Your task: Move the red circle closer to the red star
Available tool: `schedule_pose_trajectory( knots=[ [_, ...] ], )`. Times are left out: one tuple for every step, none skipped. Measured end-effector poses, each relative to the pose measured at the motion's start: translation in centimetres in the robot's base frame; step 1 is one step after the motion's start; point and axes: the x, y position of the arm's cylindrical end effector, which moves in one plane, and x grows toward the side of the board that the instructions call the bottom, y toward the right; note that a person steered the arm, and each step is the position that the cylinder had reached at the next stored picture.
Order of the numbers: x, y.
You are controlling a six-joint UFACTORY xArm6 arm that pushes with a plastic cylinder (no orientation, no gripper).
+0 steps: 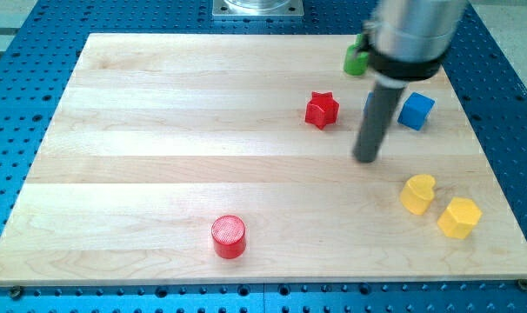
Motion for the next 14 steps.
schedule_pose_trajectory(
  knots=[
    [2.4, -6.1],
    [12.2, -5.6],
    [14.9, -9.9],
    [10.4, -14.3],
    [10.9, -15.3],
    [12.2, -18.2],
    [6.9, -22.4],
    [4.0, -22.2],
    [6.4, -28.0],
    [1.0, -23.7],
    [-2.8, -21.1],
    [-5.6, -16.7],
    [-6.9, -12.4],
    [-11.3, -18.1]
  ],
)
